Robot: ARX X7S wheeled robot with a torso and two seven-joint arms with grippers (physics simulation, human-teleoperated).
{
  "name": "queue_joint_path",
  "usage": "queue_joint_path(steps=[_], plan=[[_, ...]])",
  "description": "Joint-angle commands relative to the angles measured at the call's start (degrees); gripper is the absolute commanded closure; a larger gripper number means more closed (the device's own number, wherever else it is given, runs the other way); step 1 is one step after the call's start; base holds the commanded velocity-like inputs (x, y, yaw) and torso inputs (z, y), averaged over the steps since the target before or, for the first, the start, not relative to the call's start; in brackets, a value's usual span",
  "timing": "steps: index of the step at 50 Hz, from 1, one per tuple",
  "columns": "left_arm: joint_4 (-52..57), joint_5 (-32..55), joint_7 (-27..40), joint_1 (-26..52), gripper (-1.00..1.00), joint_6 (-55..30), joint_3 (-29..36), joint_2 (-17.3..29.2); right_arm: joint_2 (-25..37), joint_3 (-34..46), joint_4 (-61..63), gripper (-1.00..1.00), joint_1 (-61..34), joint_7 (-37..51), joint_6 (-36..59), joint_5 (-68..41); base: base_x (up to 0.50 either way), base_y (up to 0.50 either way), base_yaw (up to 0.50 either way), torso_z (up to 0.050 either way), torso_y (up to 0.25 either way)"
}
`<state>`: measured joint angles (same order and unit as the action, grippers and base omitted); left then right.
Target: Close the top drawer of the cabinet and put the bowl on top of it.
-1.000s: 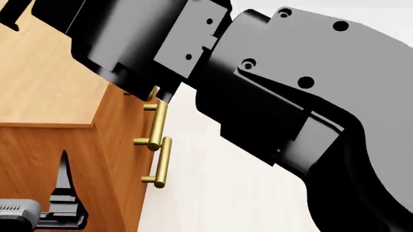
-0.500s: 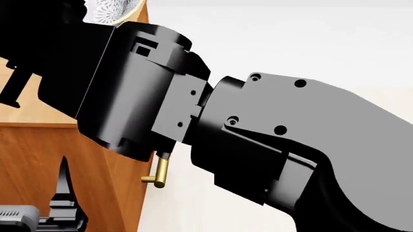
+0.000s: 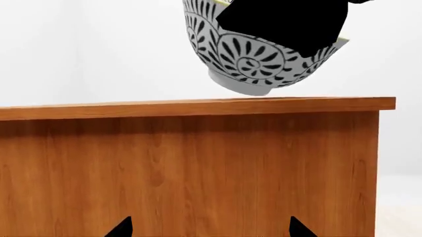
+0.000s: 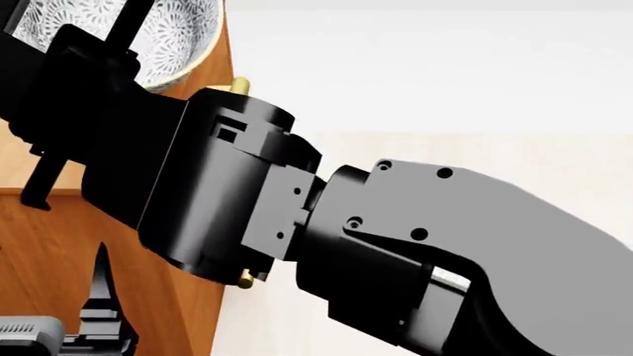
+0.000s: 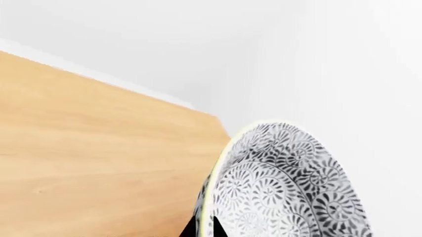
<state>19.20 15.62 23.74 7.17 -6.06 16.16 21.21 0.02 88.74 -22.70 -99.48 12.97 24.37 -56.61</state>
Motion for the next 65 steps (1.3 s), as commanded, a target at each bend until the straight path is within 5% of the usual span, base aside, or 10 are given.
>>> queue_joint_path(steps=[1, 24, 25, 53, 65], plan=[[1.83, 1.09, 0.34, 0.66, -1.00, -2.16, -0.16, 0.62, -0.02, 0.12, 2.12, 1.00, 0.66, -0.42, -0.05, 1.68, 0.00, 0.00, 0.00, 0.000, 0.000], [1.47, 1.88, 0.75, 0.58, -1.00, -2.23, -0.65, 0.93, -0.02, 0.07, 1.20, 1.00, 2.83, -1.01, -0.80, 3.14, 0.00, 0.00, 0.00, 0.000, 0.000], [1.29, 1.86, 0.74, 0.49, -1.00, -2.01, -0.68, 0.92, -0.02, 0.05, 0.92, -1.00, 2.35, -0.63, -0.96, 2.72, 0.00, 0.00, 0.00, 0.000, 0.000], [2.99, 2.67, 0.85, 0.55, -1.00, -2.97, 0.07, 1.21, -0.02, 0.17, 2.03, -1.00, -19.19, 5.49, -3.54, -7.32, 0.00, 0.00, 0.00, 0.000, 0.000], [4.45, 2.87, 1.08, 0.28, -1.00, -3.16, 0.01, 1.74, -0.01, 0.30, -11.17, -1.00, -33.10, 4.73, 0.26, -8.82, 0.00, 0.00, 0.00, 0.000, 0.000]])
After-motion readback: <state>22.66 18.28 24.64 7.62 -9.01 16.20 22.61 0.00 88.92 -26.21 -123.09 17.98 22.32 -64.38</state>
